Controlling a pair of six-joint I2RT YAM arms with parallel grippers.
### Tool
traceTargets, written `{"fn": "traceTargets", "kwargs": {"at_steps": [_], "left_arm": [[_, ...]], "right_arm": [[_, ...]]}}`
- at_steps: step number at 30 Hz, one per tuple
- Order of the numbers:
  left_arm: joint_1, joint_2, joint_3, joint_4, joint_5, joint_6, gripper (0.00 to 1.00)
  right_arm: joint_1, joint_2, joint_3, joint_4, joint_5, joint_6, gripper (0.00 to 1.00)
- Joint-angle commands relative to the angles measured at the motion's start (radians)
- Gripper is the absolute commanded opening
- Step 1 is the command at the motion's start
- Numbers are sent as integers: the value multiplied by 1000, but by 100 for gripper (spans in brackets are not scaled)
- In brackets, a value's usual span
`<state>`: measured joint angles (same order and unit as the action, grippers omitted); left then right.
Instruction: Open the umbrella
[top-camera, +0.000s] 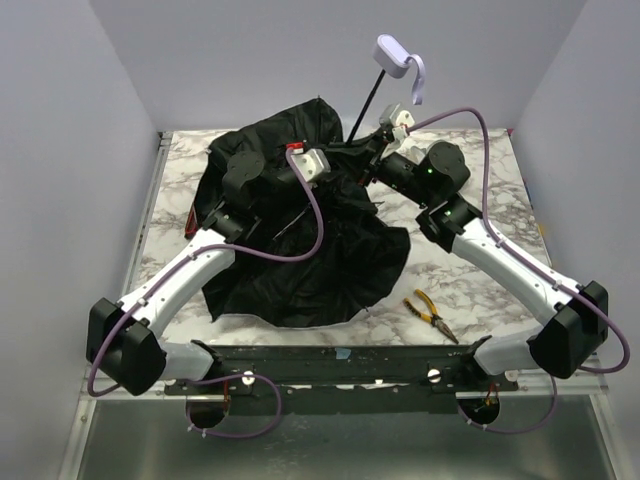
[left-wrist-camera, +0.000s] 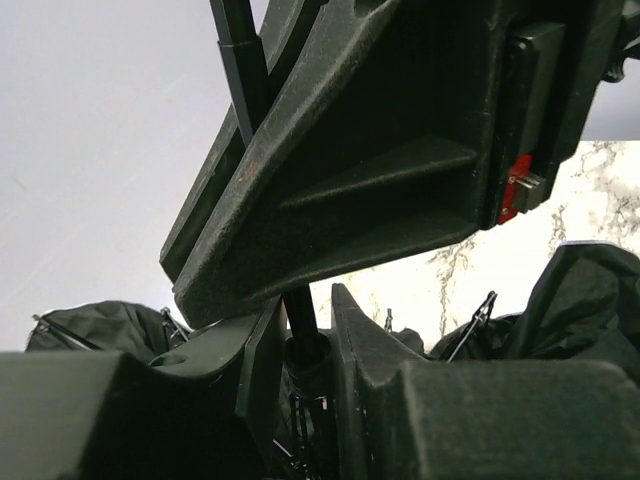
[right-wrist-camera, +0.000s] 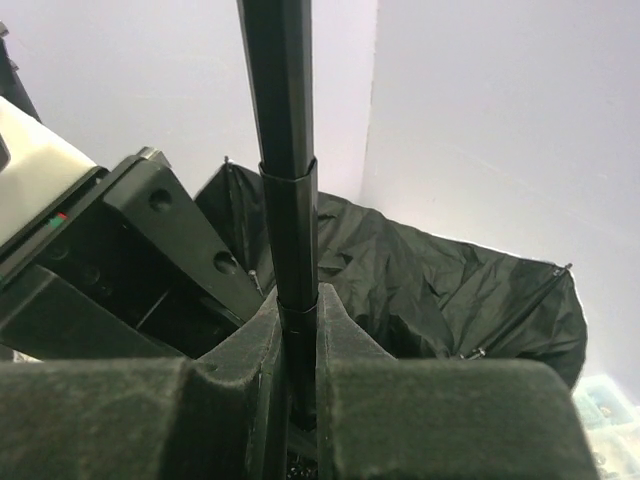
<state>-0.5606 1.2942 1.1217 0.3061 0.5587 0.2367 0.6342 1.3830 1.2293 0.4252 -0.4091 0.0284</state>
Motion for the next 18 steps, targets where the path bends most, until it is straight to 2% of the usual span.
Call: {"fn": "traceTargets", "kwargs": {"at_steps": [1,4,9,15,18], "left_arm": [[-11,39,-1,-13,-92,-19,23],[-1,54,-25,-45,-137,12,18],[41,65,-91,-96,-179,43,17],[111,123,-123,-172,-211,78,29],[132,150,-120,-194,-219,104,30]], "right_arm": [[10,-35,9,76,-20,40,1],[12,-38,23,68,-7,46,1],[12,-51,47,57,55,35,1],[12,-67,86,41,60,45,1],[12,-72,102,38,51,60,1]]}}
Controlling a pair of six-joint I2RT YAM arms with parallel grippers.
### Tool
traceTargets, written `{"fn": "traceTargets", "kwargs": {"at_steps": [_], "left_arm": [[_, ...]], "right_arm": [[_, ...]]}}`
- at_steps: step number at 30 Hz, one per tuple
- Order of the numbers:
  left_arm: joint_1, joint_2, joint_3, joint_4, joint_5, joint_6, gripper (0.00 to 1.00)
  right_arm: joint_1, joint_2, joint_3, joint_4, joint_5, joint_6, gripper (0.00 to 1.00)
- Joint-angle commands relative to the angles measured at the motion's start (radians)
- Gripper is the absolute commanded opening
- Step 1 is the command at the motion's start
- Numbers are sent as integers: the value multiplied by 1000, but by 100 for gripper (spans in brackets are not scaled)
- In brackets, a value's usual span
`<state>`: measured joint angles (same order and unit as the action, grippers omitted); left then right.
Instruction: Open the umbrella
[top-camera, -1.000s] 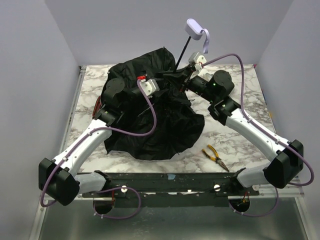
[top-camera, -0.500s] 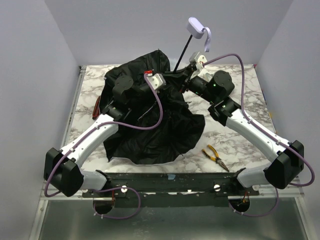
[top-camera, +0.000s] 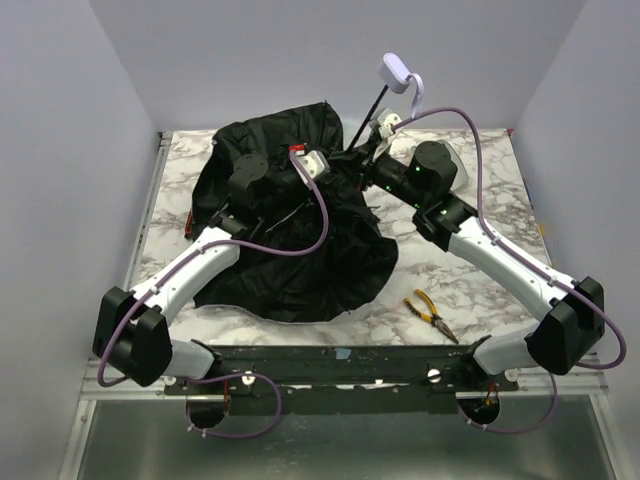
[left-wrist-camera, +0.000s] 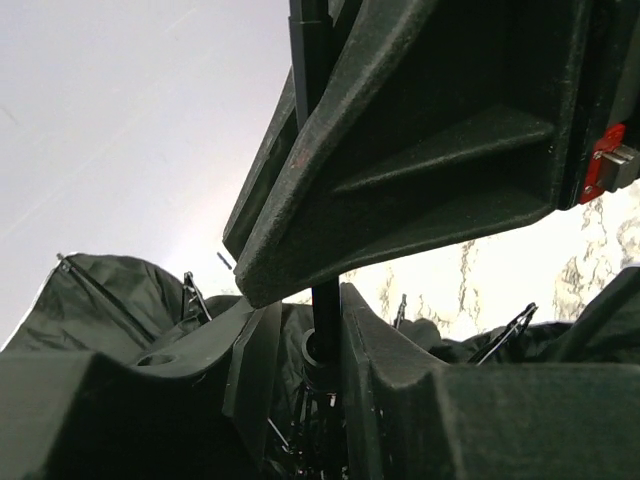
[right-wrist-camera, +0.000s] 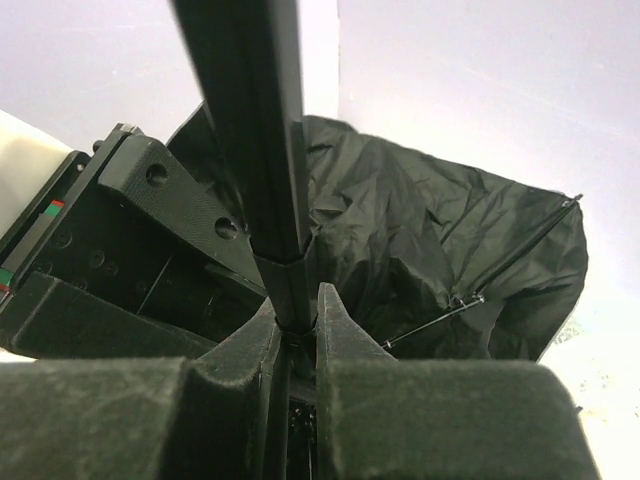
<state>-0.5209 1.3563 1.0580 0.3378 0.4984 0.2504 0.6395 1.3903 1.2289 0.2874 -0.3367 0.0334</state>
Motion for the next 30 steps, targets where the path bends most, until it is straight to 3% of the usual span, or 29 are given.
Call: {"fn": "traceTargets", "kwargs": {"at_steps": [1,8,12,16,18,21,24,27,30], "left_arm": [[94,95,-56,-229,-165,102,30],[105,137,-33,-261,-171,156,28],[113,104,-40,-226,-105,160,0],[111,44,-45,-174,-43,183,0],[112,26,-21,-175,-41,193,0],[116,-8,20,-180,-39,248,0],[123,-47,69,-201,-27,295,0],[128,-84,153,-266,1,309,0],[128,-119,207,-324,29,374,0]], "right_arm": [[6,-81,107,176,-21,61,1],[6,-87,128,192,-23,92,1],[6,-91,107,193,-44,94,1],[6,-100,44,160,-58,51,1],[6,-113,-3,147,-62,24,11],[6,-139,-70,91,-62,-22,44],[6,-195,-141,9,-20,-83,69],[5,-277,-242,-107,9,-151,78],[2,-361,-364,-192,132,-190,86]]}}
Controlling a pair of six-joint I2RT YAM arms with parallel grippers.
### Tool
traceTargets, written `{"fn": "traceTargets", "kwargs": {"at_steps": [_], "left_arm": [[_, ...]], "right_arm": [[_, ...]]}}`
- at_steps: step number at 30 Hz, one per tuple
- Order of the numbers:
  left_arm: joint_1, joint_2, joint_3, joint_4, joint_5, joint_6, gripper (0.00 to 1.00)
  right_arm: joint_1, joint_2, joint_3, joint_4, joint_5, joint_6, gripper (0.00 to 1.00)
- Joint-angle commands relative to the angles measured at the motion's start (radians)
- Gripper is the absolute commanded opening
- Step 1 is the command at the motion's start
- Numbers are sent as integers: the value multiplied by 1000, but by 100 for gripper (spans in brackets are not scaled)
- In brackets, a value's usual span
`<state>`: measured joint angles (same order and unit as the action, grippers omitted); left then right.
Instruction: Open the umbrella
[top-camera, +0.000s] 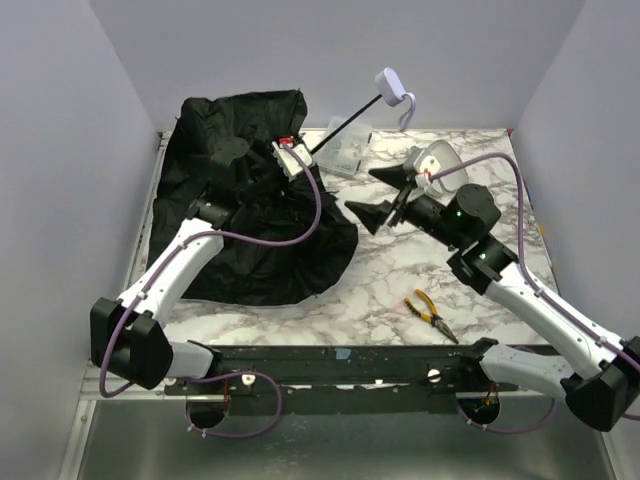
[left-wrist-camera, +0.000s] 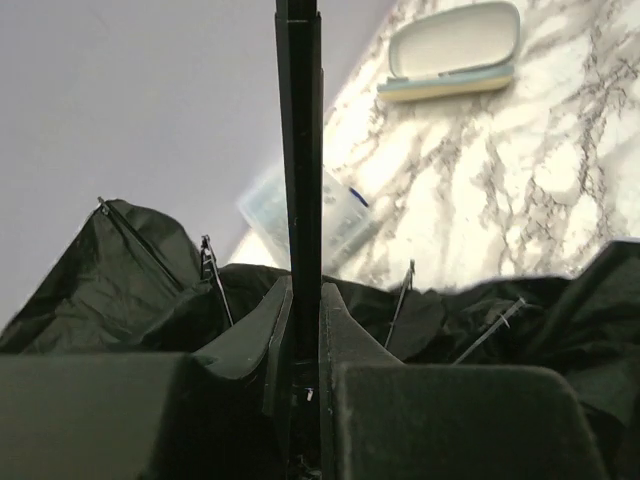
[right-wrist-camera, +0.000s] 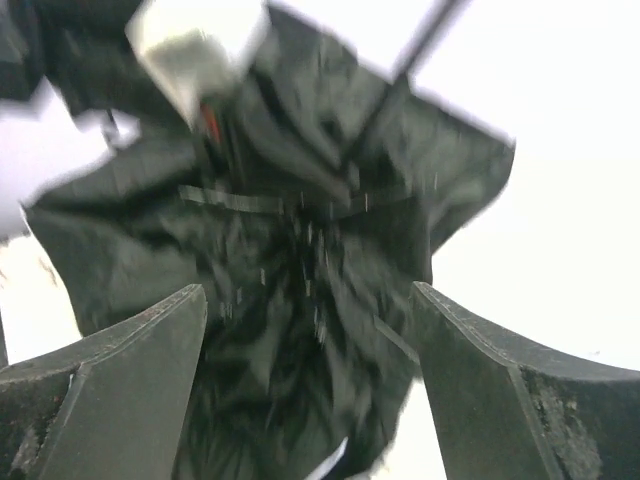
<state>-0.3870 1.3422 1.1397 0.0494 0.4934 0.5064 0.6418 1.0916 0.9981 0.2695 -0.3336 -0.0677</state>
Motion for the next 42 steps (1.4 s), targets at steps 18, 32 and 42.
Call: {"fn": "traceTargets", "kwargs": {"at_steps": [18,32,42], "left_arm": [[11,-192,223,-480,19,1158,0],[18,-126,124,-360,-159,1433,0],[17,-96,112,-317,-187,1466,0]], "right_arm": [[-378,224,390,-626,-325,155,93],[-305,450,675,-1012,-655,26,93],[-124,563,748,-1240,-523,-169,93]]}}
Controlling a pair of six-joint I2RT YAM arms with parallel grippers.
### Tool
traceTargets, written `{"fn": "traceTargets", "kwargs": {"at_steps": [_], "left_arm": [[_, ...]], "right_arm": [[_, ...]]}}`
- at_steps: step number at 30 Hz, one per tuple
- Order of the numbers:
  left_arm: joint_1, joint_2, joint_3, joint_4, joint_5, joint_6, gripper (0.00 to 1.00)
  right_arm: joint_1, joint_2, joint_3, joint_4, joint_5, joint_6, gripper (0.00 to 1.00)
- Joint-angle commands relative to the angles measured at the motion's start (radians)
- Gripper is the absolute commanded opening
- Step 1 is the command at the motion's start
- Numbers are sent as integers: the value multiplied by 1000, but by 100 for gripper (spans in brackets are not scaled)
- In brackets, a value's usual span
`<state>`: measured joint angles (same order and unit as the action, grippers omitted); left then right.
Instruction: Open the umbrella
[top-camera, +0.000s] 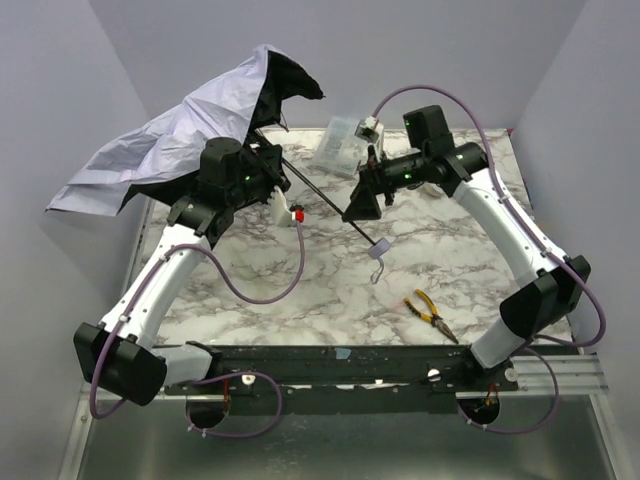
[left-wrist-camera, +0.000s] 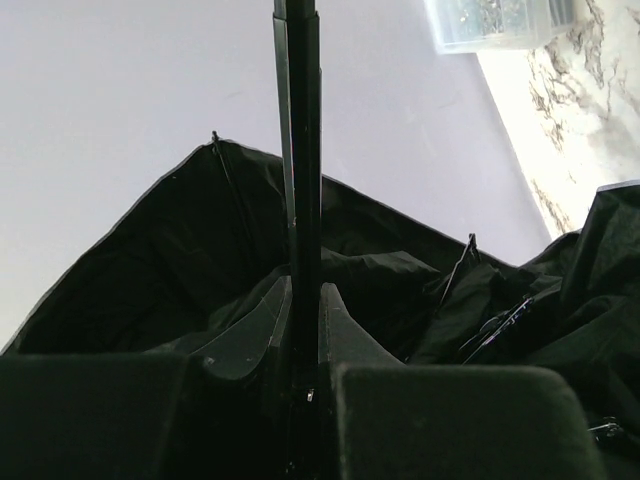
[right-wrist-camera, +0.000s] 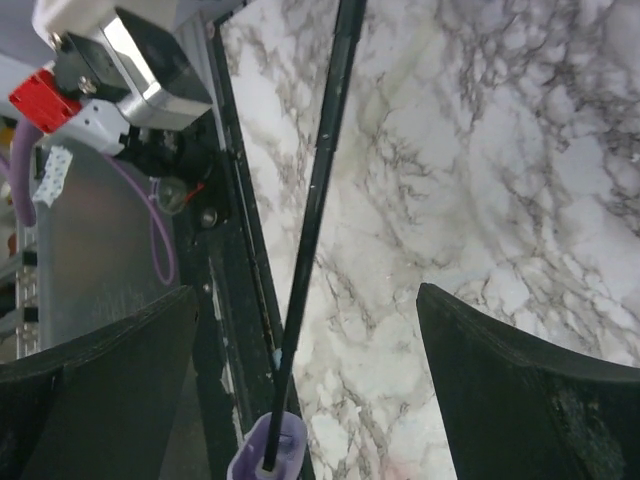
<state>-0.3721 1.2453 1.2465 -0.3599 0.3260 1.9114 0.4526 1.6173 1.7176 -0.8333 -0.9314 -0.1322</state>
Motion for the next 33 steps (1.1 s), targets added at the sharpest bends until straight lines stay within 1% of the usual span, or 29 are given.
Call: {"fn": "traceTargets", "kwargs": {"at_steps": [1,3,5,6,8,11,14,18,20,26,30,33], "left_arm": [[1,3,4,94,-21,61,0],[1,4,1,100,-23,61,0],[1,5,-2,107,-26,61,0],[1,6,-3,111,-27,60,0],[3,11,-2,117,-40,54,0],[8,20,-2,131,-56,45,0],[23,33,-6,156,-74,45,0],[55,53,6,174,-88,55,0],[77,66,19,179,-93,60,0],[154,118,45,232,-131,90,0],[202,166,44,310,-152,134,0],[238,218,79,367,-188,144,0]], "right_arm": [[80,45,26,-139,95,-110,93],[94,58,20,-136,117,-111,89],[96,68,10,-141,139,-112,82],[97,71,1,-149,152,-120,78],[97,81,-18,-185,165,-154,65],[98,90,-43,-249,198,-207,53],[98,88,-74,-303,226,-258,47],[97,74,-122,-369,242,-314,36],[98,68,-144,-417,252,-354,29],[98,33,-230,-492,270,-423,14],[98,49,-197,-540,249,-448,1],[98,58,-199,-584,260,-474,1]]}}
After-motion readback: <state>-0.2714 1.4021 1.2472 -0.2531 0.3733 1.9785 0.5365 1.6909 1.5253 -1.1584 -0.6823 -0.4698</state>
